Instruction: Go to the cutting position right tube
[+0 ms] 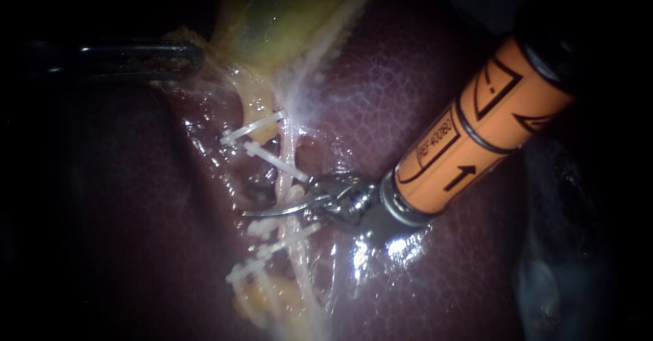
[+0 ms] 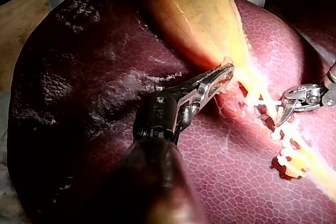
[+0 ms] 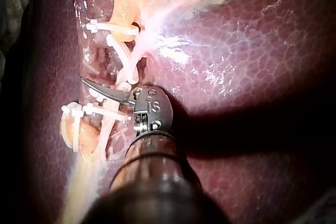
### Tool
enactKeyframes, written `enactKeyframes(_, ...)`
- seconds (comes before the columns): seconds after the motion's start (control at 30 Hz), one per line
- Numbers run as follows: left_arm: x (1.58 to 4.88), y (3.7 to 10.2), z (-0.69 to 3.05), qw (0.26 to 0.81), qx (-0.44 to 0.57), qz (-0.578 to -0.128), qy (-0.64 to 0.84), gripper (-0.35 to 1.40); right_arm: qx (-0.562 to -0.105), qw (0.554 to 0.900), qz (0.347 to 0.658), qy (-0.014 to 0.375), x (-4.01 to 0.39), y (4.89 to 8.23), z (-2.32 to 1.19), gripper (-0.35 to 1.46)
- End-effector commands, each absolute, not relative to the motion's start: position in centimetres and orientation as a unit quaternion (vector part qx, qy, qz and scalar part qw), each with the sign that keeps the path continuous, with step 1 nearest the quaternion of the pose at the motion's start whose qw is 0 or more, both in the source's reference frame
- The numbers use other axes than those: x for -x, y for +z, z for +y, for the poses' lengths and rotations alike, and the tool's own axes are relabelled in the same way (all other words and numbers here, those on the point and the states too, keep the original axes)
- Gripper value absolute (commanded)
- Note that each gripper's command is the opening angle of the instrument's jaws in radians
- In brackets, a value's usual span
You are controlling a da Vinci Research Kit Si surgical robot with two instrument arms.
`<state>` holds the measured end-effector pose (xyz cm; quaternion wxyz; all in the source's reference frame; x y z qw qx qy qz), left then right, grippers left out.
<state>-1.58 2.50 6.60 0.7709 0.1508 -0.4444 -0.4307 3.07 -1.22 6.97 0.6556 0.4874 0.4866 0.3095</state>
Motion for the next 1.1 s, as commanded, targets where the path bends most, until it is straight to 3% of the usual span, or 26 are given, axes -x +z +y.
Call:
enactKeyframes(0.03,1.58,6.60,2.50,0.770,-0.152,-0.444,-0.432,-0.35,-0.493,0.655,0.485,0.304,-3.04,6.96,-1.20,1.34)
enactKeyframes(0.37,1.58,6.60,2.50,0.770,-0.152,-0.444,-0.432,-0.35,-0.493,0.653,0.486,0.307,-2.99,6.87,-1.01,1.34)
enactKeyframes(0.77,1.58,6.60,2.50,0.770,-0.152,-0.444,-0.432,-0.35,-0.493,0.653,0.486,0.307,-3.01,6.90,-1.03,1.34)
enactKeyframes(1.1,1.58,6.61,2.50,0.769,-0.153,-0.444,-0.434,-0.35,-0.524,0.612,0.498,0.318,-3.17,6.97,-1.26,1.34)
